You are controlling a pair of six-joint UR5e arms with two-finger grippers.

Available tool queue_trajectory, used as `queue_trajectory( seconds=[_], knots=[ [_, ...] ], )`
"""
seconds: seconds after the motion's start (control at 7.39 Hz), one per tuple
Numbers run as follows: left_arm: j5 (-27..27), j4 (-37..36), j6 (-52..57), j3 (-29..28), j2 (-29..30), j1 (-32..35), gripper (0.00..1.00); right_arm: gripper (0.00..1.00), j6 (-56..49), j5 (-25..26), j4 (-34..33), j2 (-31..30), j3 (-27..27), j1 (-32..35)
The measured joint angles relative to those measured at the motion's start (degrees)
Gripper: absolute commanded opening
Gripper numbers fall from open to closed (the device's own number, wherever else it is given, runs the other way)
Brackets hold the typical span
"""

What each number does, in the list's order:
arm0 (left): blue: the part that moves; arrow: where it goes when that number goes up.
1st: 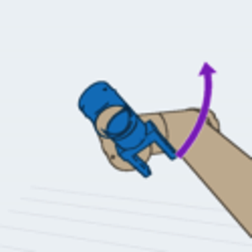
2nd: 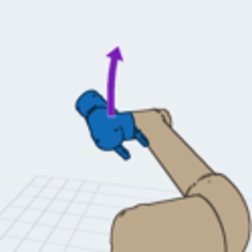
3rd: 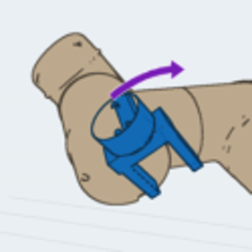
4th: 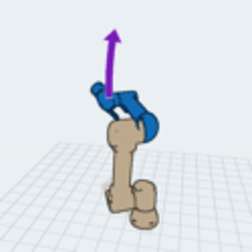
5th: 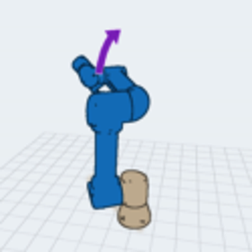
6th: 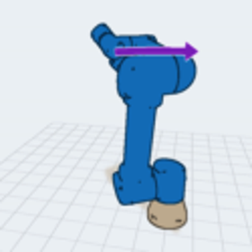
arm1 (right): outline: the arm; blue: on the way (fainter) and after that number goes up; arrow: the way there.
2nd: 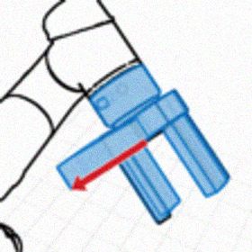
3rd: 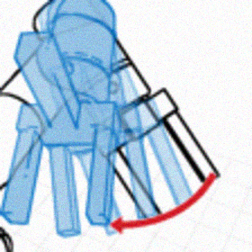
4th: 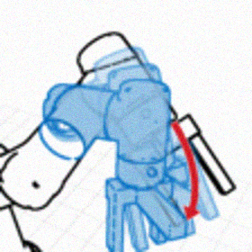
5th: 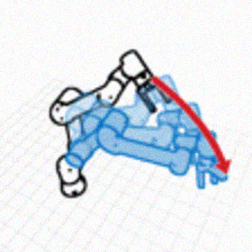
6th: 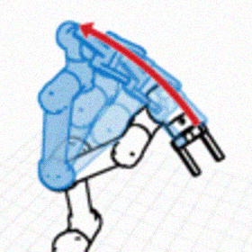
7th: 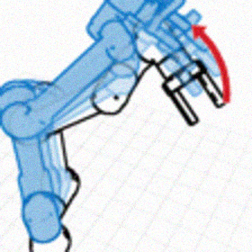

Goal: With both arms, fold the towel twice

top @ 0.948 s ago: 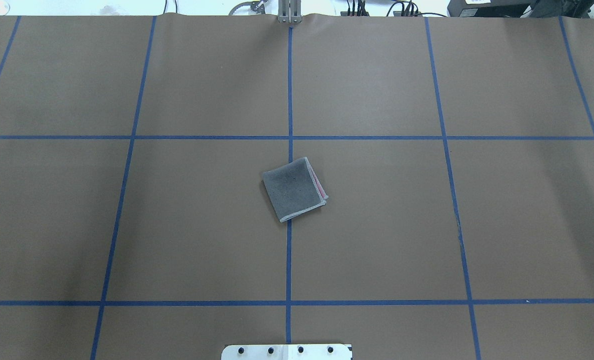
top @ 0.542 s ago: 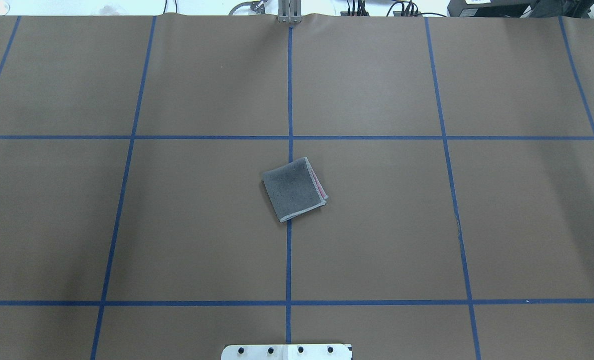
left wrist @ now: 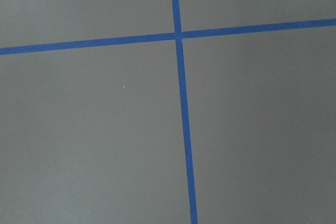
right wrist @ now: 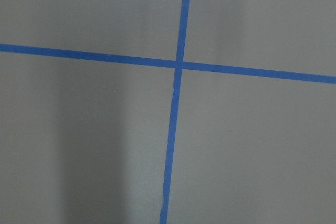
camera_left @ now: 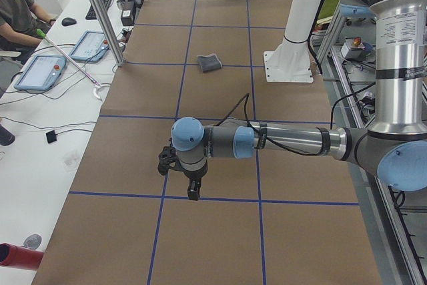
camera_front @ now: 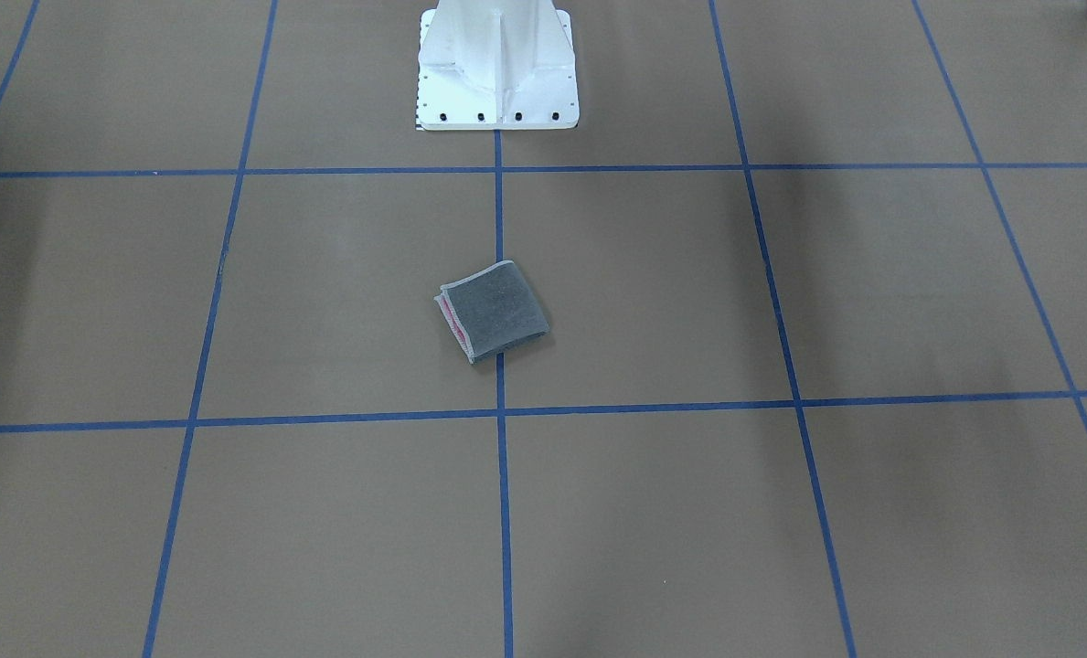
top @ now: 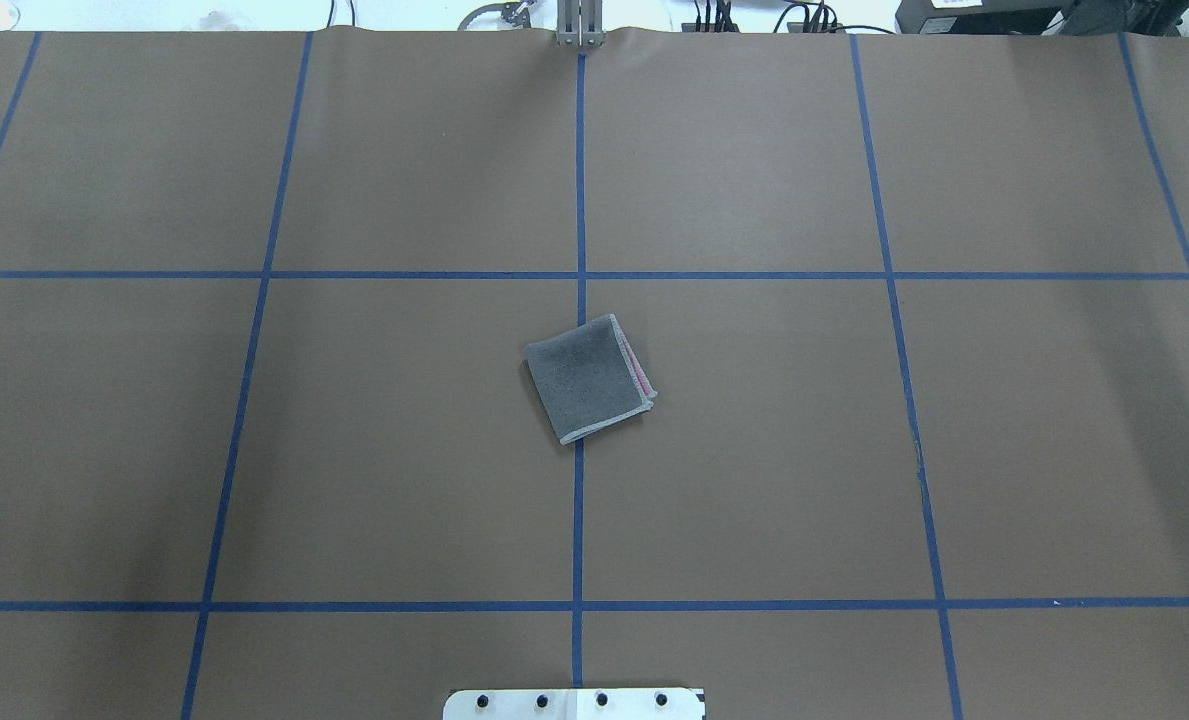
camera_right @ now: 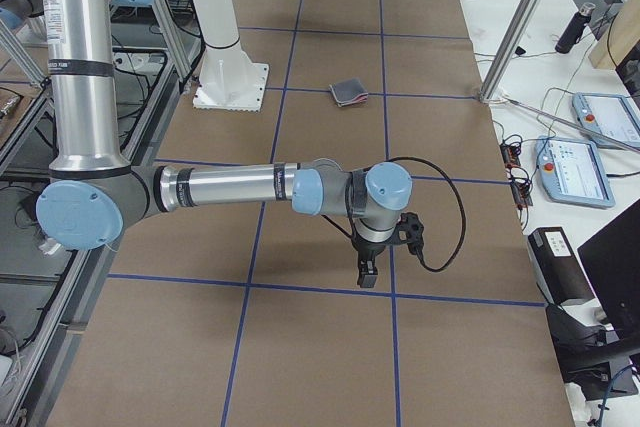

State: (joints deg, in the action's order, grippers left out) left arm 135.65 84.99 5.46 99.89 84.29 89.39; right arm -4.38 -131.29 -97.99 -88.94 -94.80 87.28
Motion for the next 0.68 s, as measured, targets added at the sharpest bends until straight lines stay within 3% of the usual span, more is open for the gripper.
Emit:
queue_trajectory(
  seconds=[0.68],
  knots=[
    [-0.03,0.00,0.16,-0.33,0.05,0.00,1.00,1.00,0.10,0.09,0.08,0.32,0.44,0.00]
  ],
)
